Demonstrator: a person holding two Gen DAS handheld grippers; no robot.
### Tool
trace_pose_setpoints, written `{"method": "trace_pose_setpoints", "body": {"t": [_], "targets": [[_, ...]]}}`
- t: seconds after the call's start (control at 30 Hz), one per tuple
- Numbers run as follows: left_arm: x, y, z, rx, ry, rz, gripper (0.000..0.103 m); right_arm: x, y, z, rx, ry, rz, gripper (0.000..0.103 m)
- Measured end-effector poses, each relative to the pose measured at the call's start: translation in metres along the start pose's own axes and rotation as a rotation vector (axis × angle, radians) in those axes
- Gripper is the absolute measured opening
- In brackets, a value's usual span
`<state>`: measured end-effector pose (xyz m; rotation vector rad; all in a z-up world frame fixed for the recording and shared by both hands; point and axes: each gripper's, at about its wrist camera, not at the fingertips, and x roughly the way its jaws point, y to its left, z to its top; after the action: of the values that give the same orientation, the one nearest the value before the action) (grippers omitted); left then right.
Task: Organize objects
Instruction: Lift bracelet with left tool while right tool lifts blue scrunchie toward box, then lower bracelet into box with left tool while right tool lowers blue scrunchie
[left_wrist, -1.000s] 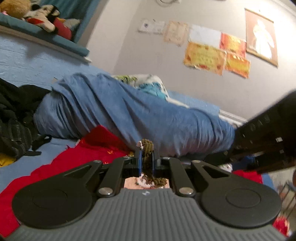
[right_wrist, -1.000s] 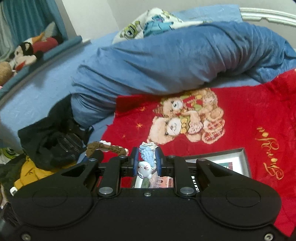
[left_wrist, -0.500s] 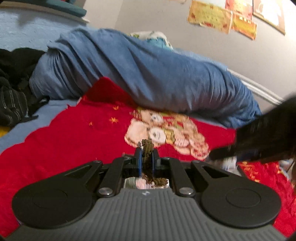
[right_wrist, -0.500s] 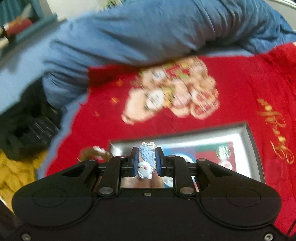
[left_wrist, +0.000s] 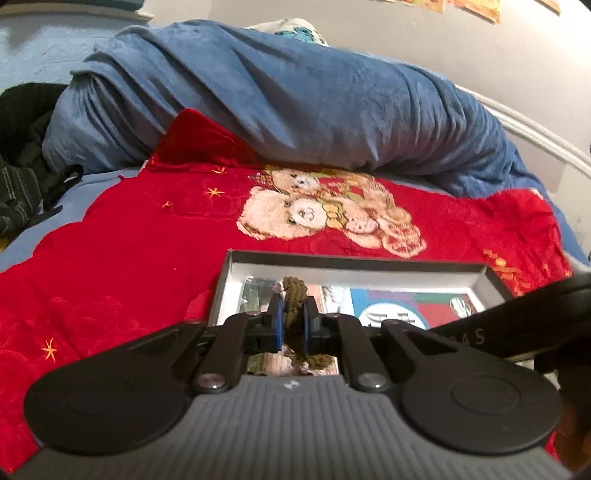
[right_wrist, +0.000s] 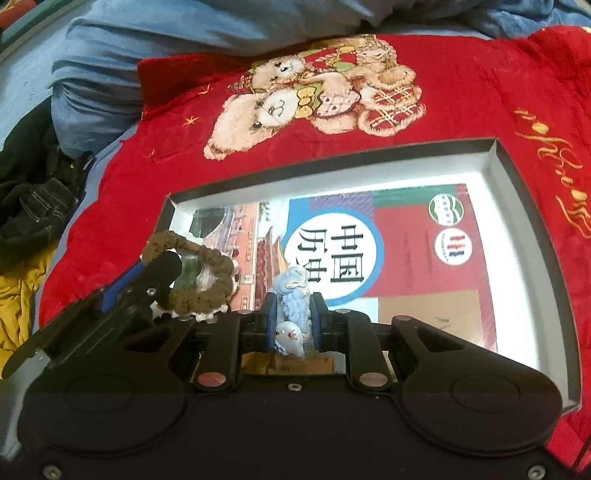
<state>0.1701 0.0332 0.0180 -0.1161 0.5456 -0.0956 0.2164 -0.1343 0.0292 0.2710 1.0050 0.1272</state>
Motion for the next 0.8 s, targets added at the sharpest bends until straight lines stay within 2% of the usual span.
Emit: {"method": "trace_pose_setpoints", "body": {"t": [0.07, 0.3, 0.8], "targets": [[0.001, -0.005, -0.003, 0.019, 0.018, -0.001, 0.017, 0.000, 0.001, -0.002, -0.004, 0.007, 0.002, 0.019], [0.006, -0.013, -0.012, 0.056, 0.068, 0.040, 0.015, 0.001, 0.000, -0.002, 0.006, 0.015, -0.005, 0.019], [0.009, -0.011, -0.014, 0.040, 0.124, 0.040, 0.017, 0.002, -0.003, -0.008, 0.000, 0.026, -0.004, 0.019]]}}
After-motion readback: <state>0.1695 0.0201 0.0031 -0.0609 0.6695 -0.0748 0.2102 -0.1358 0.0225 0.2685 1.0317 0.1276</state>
